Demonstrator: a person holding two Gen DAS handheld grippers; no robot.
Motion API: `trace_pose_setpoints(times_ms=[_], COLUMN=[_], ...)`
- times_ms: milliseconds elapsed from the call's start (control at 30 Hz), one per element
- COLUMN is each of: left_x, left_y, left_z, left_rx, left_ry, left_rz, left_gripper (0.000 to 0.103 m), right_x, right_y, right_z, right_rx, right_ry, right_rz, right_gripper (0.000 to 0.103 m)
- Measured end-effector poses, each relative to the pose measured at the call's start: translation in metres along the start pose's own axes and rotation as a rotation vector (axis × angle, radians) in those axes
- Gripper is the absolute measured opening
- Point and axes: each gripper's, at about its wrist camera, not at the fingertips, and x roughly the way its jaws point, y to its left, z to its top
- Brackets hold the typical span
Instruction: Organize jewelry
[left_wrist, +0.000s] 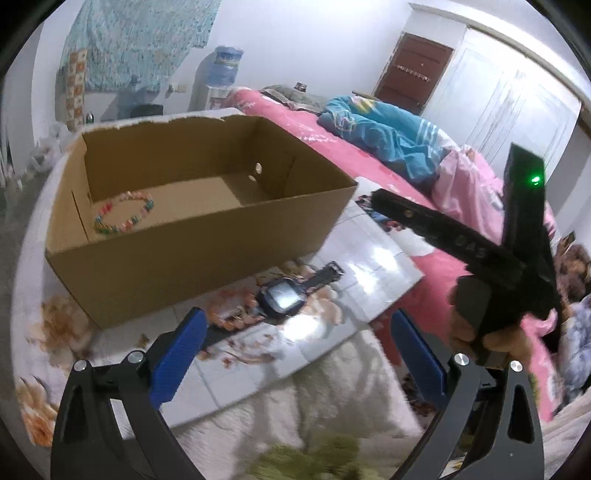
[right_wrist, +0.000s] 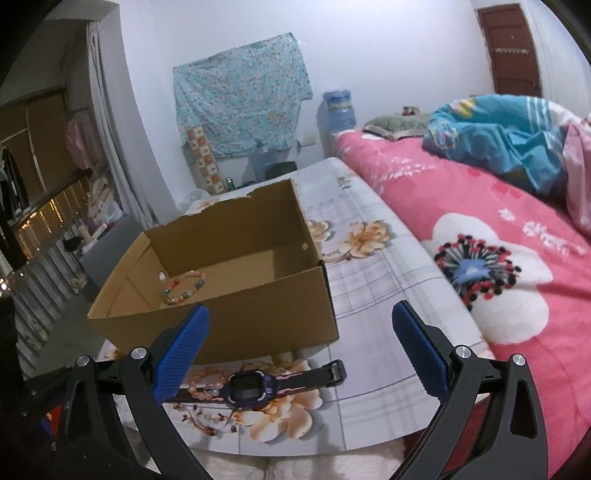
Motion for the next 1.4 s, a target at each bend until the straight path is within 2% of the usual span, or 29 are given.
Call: trace_pose_setpoints(times_ms=[100,200,600,1400], left_x=[-0.001,0.001,0.006,0.011], left_y=[0.002,0.008,0.026,0.02], left_z=[0.002,0.003,0.002,0.0], left_rx=[0.059,0.07,0.043,0.053], left_ry=[-0.023,-0.027,-0.003,0.016], left_rz=[0.047,0.068,0.092,0.124], left_gripper=[0.097,0.097,0.097,0.097], right_x=[0.001,0.004,0.008,0.005], right_y=[-0.003,-0.005,-0.001,-0.002], right_z=[-0.001,-0.001,0.0,-0.004], right_rx=[0.02,0.032,0.038,0.067], right_ry=[0.007,0.02,0.029,0.021], right_rz=[0.014,0.016,0.035,0.051], right_gripper=[0.095,0.095,0.095,0.095])
